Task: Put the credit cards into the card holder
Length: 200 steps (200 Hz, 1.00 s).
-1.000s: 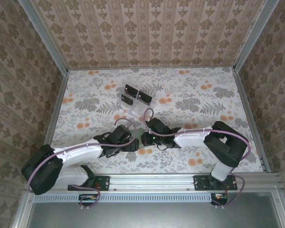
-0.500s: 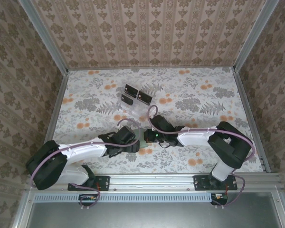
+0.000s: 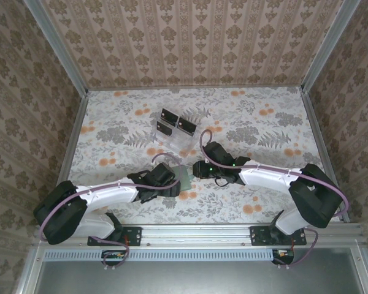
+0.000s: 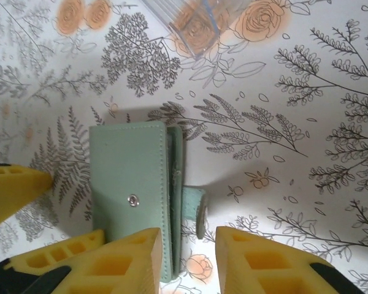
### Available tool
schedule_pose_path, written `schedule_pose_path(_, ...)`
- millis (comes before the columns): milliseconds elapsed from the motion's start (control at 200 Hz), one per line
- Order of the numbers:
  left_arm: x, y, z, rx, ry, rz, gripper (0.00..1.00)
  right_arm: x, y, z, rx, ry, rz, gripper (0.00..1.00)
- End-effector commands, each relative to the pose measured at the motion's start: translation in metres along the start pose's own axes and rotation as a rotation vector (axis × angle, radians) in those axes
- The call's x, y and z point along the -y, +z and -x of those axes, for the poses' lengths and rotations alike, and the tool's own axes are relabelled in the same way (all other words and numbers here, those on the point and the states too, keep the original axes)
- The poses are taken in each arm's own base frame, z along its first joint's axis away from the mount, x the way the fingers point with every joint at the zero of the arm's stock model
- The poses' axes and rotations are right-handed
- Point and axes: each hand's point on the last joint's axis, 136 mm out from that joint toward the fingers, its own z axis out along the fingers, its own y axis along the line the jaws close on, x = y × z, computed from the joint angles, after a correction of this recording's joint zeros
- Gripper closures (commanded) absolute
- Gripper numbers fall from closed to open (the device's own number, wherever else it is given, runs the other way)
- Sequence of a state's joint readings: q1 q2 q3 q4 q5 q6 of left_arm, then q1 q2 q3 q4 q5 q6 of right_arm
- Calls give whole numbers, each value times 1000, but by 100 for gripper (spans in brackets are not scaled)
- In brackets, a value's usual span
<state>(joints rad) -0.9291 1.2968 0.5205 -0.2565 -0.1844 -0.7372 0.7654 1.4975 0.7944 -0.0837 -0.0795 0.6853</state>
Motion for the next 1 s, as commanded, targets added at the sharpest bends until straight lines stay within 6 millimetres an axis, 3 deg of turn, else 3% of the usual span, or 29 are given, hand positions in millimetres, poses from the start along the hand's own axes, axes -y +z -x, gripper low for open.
schedule_pose_path(0, -19, 7, -20, -65, 9, 79, 0, 12, 1, -2, -32, -34, -74, 69)
schedule_pose_path(430, -19, 9, -21, -65, 4, 75, 0, 4, 15, 1, -45, -27, -46, 75)
schedule_pose_path(995, -19, 11, -22, -64, 3, 76, 0, 1, 24, -4, -68, 4, -1, 100)
